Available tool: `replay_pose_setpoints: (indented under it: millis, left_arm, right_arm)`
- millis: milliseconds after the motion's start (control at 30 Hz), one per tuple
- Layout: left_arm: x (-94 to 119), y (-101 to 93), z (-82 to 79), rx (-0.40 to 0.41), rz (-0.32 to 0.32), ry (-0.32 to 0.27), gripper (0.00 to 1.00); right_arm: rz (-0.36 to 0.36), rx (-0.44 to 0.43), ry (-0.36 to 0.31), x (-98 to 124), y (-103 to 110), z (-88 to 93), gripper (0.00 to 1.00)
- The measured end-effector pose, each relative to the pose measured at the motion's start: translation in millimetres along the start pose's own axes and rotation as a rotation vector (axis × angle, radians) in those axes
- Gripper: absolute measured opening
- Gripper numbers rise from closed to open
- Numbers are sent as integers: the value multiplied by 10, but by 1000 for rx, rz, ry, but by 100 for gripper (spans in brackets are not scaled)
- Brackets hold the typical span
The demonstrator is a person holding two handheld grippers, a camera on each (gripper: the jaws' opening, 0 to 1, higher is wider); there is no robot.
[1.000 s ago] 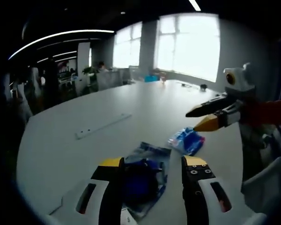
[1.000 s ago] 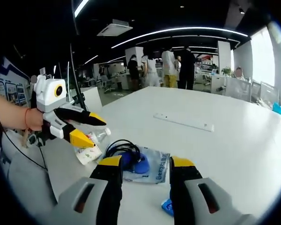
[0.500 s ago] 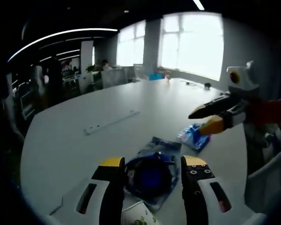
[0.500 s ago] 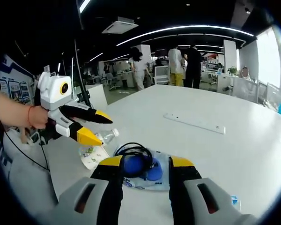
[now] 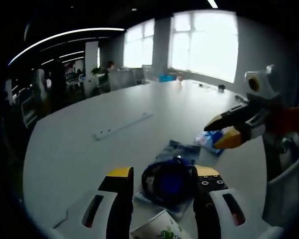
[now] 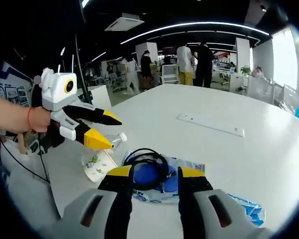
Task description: Arrange the tabletop items into an orderly group along one side of the table until the central work area is clear of visible clutter.
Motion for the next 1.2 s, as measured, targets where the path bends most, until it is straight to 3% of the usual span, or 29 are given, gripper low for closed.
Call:
replay_pose_setpoints:
  millis: [533, 1200]
  left_arm:
    - [-124, 147, 161, 2, 27, 43, 42]
    - [-251, 247, 293, 3, 49, 81, 41]
  right_arm:
    - [60, -51, 48, -141, 187, 218, 32]
    - [181, -158, 120, -212, 211, 387, 34]
Point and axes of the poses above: the point that each gripper's makers call its tool centre point, and the gripper's own axes: x roughly backward along the fingers, y roughly to its left, z roughly out of its underside, the point moved 1 cm from there along x, roughly backward along the fingers, and after that the axes turned 6 degrees about z, right-handed, at the moved point
